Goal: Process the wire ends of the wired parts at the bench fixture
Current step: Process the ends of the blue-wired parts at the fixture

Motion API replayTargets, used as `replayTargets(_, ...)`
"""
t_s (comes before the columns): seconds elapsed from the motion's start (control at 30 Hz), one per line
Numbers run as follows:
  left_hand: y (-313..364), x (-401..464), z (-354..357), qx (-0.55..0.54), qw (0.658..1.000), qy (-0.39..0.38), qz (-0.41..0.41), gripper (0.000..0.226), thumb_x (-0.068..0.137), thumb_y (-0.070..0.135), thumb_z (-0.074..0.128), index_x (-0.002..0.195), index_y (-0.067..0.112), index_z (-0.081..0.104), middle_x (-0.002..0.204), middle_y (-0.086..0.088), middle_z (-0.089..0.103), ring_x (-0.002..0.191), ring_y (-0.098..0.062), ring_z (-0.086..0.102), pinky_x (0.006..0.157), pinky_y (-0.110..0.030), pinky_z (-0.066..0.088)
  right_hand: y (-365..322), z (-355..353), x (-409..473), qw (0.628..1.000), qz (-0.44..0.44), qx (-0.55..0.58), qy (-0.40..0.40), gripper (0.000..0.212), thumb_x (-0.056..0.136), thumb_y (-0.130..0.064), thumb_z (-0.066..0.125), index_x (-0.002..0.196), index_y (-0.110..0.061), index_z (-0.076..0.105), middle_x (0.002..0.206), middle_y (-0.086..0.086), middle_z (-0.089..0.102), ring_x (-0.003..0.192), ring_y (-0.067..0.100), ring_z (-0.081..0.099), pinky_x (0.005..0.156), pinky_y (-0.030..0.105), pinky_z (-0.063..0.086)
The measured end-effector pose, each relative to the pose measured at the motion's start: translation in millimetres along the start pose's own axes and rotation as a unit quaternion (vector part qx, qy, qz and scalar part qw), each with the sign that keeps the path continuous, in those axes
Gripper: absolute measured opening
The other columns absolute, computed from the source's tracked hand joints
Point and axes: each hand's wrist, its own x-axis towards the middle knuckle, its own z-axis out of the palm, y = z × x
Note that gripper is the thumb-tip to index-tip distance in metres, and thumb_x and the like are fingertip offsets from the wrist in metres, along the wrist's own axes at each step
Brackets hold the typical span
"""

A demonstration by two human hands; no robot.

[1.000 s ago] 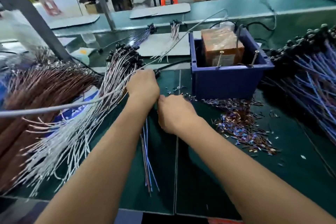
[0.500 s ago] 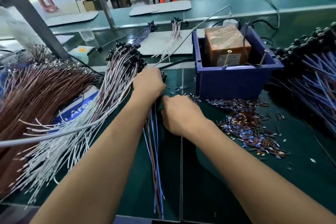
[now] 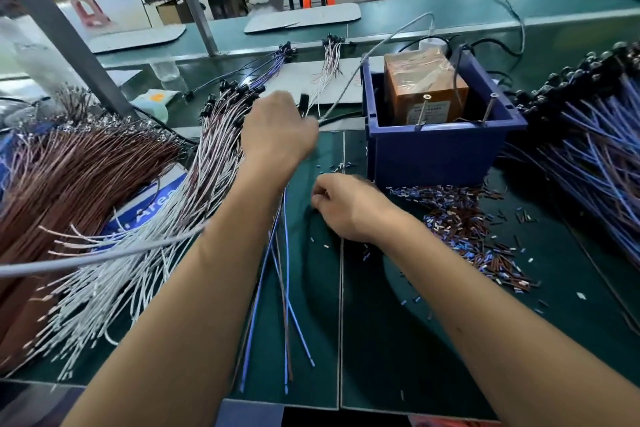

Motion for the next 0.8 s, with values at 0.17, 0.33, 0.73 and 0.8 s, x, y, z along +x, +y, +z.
replayTargets(0.17,28.5,-8.1,-16.2,-0.417,0.902,-0.066,-0.093,0.015,0.101,0.012,0.039,0.09,0.014,0.049,0.065,0.0,0.067,0.048,-0.015,0.061,0.052,-0.026,0.048,-4.6,-1.7,-9.3,0.991,-0.022,0.13,0.02,0.043,0.112,-0.036,0.037,0.104,0.0,0.059,0.086,0.018,0.063,0.071,0.026,0.051,0.067,0.039,0.038)
replayTargets(0.33,47.7,-11.2,-37.3,-0.704,0.701,-0.061,-0.099,0.018,0.106,0.007,0.031,0.092,0.014,0.04,0.064,0.002,0.048,0.055,-0.011,0.042,0.053,-0.025,0.037,-1.9,1.6,-28.1,0.932,-0.045,0.337,0.126,0.041,0.113,-0.026,0.042,0.095,-0.009,0.075,0.089,0.01,0.071,0.08,0.018,0.061,0.083,0.038,0.048)
replayTargets(0.73,84.8,-10.7,-95.7,-0.753,0.657,-0.001,0.025,0.03,0.109,0.007,0.039,0.081,0.018,0.037,0.064,0.003,0.041,0.048,-0.008,0.023,0.043,-0.021,0.017,2.4,-24.7,-37.9,0.888,-0.066,0.442,0.108,0.03,0.112,-0.02,0.043,0.093,-0.013,0.064,0.089,0.009,0.073,0.077,0.016,0.064,0.071,0.031,0.05)
replayTargets(0.8,85.8,-12.6,-94.1,-0.737,0.675,-0.027,0.028,0.031,0.106,0.006,0.042,0.078,0.019,0.038,0.064,0.003,0.041,0.049,-0.008,0.022,0.041,-0.02,0.018,6.0,-26.2,-39.4,0.872,-0.045,0.458,0.163,0.037,0.113,-0.021,0.038,0.091,-0.01,0.065,0.083,0.009,0.071,0.073,0.017,0.061,0.067,0.03,0.048)
